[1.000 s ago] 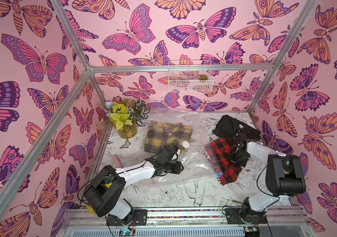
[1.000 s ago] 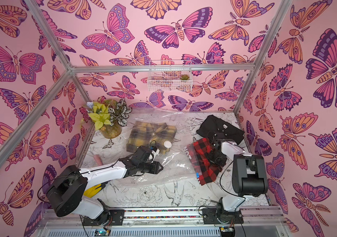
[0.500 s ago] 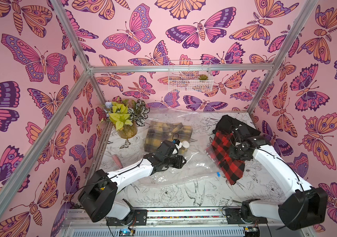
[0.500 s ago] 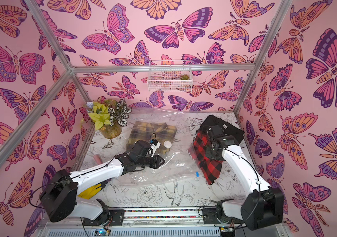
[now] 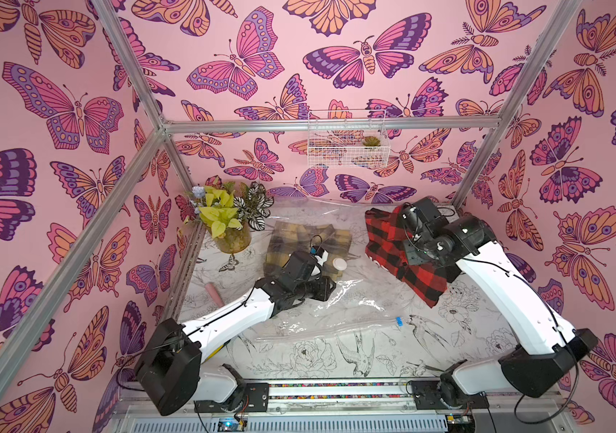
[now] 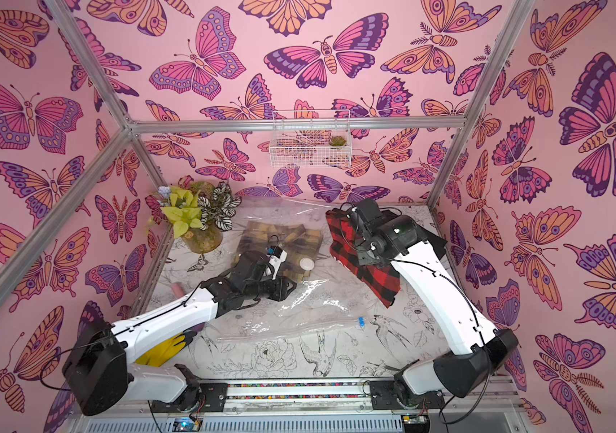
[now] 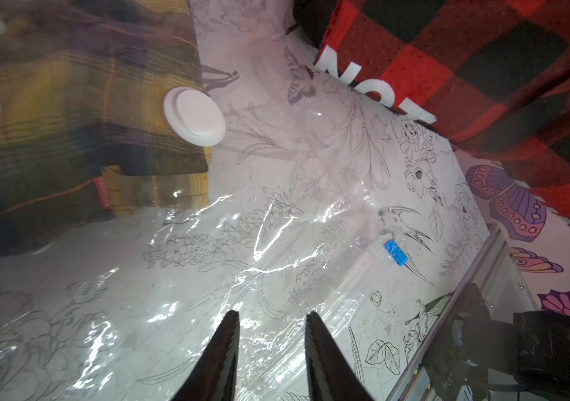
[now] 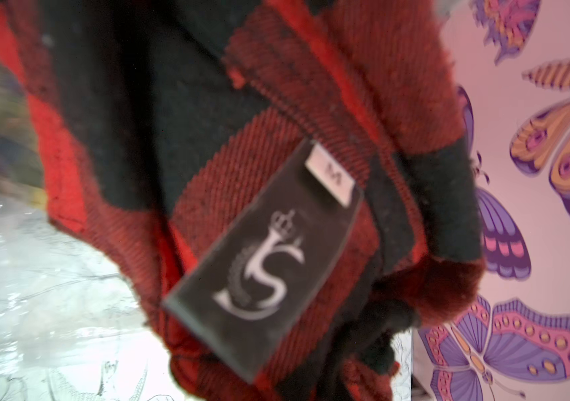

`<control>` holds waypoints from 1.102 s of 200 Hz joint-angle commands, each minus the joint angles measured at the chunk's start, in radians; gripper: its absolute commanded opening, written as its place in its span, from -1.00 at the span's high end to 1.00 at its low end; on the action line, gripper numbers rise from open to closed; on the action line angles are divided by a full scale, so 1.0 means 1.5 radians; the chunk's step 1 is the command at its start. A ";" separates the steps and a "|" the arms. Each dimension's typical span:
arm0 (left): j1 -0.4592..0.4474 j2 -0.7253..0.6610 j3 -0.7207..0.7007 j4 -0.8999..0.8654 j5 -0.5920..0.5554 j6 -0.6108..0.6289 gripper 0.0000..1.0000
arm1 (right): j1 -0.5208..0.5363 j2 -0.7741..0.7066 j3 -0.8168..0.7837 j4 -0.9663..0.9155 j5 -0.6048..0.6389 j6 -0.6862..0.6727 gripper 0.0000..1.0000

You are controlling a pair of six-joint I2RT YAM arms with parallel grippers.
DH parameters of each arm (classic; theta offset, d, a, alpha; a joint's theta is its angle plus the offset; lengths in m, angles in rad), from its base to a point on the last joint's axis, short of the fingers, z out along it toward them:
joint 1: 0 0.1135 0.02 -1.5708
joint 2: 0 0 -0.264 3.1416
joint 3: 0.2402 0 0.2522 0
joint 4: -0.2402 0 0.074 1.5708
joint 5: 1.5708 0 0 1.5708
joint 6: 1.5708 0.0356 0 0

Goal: Place the folded shirt into the vacuum bag
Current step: Pick up the shirt from the center of the board, then place the shirt in the vacuum bag.

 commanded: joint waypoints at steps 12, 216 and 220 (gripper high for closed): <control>0.045 -0.088 -0.008 -0.074 -0.067 0.002 0.29 | 0.039 0.040 0.065 0.007 -0.119 -0.059 1.00; 0.108 -0.080 -0.073 -0.130 0.034 -0.034 -0.21 | -0.021 0.231 -0.108 0.180 -0.380 -0.101 -0.67; 0.109 -0.076 -0.076 -0.131 0.038 -0.036 -0.24 | -0.029 0.214 -0.121 0.181 -0.381 -0.091 -0.67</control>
